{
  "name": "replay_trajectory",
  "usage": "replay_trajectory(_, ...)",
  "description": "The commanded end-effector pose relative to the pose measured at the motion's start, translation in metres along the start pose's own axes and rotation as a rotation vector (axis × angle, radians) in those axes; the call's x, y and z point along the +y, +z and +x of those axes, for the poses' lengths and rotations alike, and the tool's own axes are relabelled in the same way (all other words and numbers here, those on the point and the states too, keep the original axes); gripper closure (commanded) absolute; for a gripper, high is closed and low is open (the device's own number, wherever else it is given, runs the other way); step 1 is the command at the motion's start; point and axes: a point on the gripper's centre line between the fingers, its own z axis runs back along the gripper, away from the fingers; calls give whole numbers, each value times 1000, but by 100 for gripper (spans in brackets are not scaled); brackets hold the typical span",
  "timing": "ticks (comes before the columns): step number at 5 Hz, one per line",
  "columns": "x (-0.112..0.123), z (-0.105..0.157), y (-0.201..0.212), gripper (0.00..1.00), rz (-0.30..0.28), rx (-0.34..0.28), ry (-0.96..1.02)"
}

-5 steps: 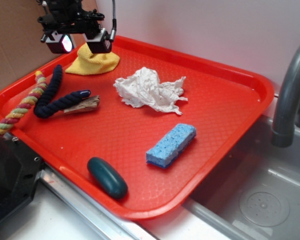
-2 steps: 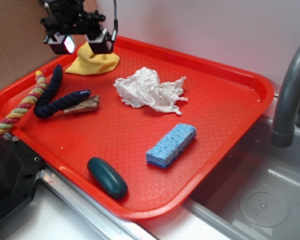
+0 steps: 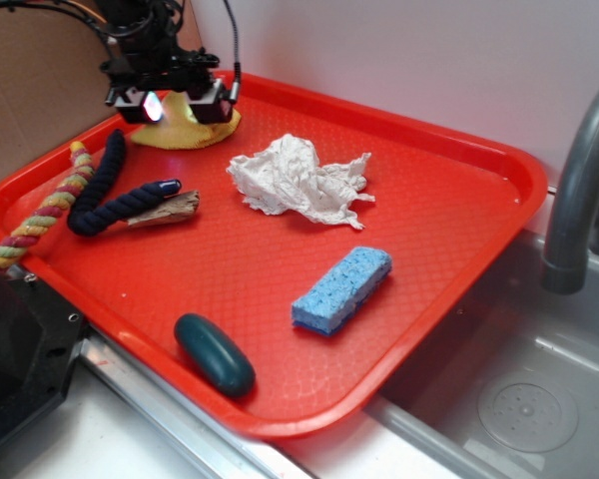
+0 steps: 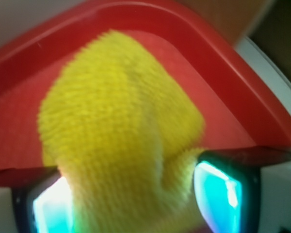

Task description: Grab the yellow cloth.

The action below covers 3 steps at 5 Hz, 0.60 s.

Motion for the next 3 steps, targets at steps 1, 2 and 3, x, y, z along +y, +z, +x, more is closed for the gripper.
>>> replay_trajectory(1, -5, 19, 15, 100, 6, -49, 5)
replay_trajectory(2, -2, 17, 24, 100, 1, -71, 5)
replay_trajectory(3, -5, 2, 46, 100, 45, -106, -7)
